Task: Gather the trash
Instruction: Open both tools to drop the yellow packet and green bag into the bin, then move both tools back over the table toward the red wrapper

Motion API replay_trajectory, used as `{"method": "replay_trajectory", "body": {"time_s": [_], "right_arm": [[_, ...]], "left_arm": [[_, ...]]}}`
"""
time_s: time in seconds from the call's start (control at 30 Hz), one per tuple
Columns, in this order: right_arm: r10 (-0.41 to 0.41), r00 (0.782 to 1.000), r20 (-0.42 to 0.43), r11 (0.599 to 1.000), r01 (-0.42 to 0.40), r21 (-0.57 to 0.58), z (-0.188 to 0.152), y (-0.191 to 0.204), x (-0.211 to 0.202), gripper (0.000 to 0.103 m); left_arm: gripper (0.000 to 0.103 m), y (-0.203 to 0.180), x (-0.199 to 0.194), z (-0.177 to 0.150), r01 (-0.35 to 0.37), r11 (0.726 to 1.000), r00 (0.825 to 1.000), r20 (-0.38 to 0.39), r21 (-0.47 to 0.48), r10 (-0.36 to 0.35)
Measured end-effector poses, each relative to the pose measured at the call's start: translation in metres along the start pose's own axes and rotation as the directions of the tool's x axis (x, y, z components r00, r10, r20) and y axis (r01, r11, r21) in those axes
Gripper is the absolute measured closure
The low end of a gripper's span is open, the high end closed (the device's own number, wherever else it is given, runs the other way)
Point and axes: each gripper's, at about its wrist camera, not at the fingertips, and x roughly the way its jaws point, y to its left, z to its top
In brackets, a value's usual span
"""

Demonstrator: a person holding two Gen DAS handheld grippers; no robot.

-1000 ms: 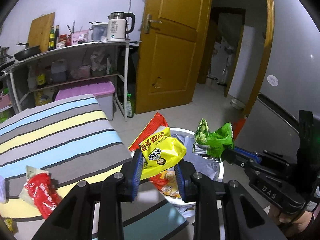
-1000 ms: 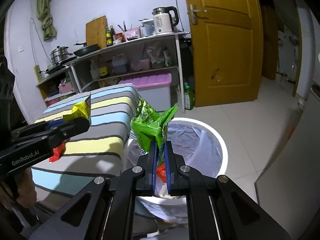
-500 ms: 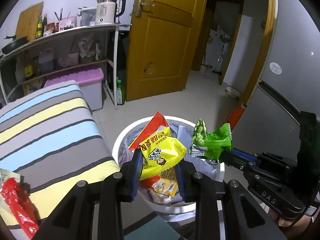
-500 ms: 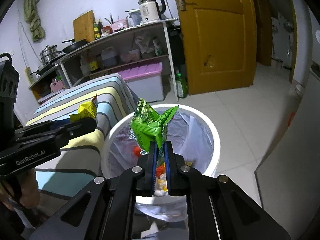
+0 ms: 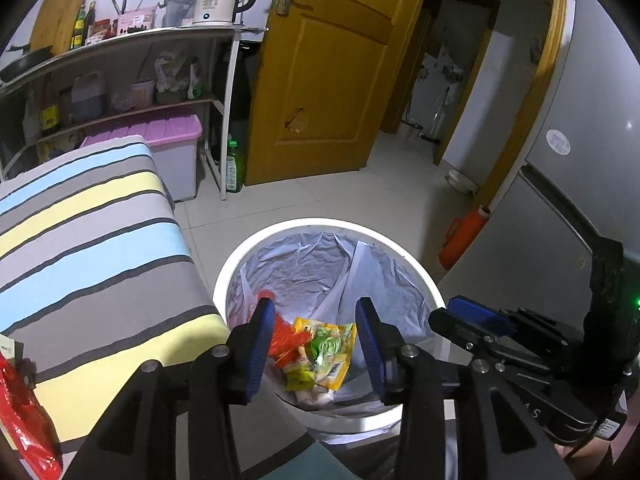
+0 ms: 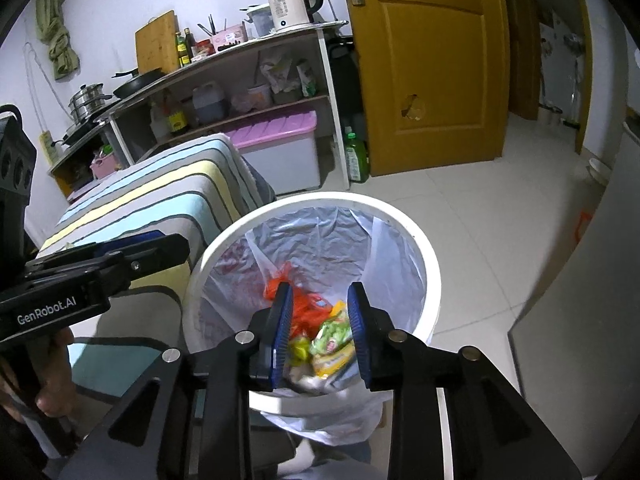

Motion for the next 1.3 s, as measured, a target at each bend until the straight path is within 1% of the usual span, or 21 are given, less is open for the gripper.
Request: {"method": "replay_trajectory", "body": {"time_s": [0.2, 0.5, 0.63, 0.87, 1.07, 1.3], "right_arm": [[0.006, 0.999, 0.053, 0.999, -0.004, -0.036, 0.005, 0.014, -0.019, 0.074], [0.044, 0.994, 0.097, 0.995, -0.035, -0.096, 0.010, 0.045, -0.042, 0.074], [0.070, 0.991, 0.115, 0.990, -0.055, -0.130, 0.011, 0.063, -0.053, 0.074], [0.115, 0.984, 0.137, 0.978, -0.088, -0.191, 0.008, 0.095, -0.069, 0.073], [0.155, 0.977, 0.144, 0.964, -0.117, -0.240, 0.001, 0.117, -0.080, 0.069], [0.193, 0.971, 0.141, 0.947, -0.146, -0.287, -0.007, 0.141, -0.085, 0.068]], "left_arm": [[0.062, 0.004, -0.018, -0.002, 0.000, 1.000, 1.000, 0.031, -0.020, 0.001], [0.062, 0.015, -0.071, -0.010, -0.038, 0.998, 0.992, 0.119, -0.046, 0.044], [0.061, 0.019, -0.099, -0.018, -0.065, 0.996, 0.984, 0.165, -0.053, 0.073], [0.061, 0.031, -0.140, -0.033, -0.107, 0.991, 0.967, 0.221, -0.083, 0.123], [0.061, 0.040, -0.169, -0.046, -0.150, 0.984, 0.952, 0.253, -0.101, 0.171], [0.061, 0.054, -0.195, -0.063, -0.193, 0.973, 0.935, 0.276, -0.127, 0.221]]}}
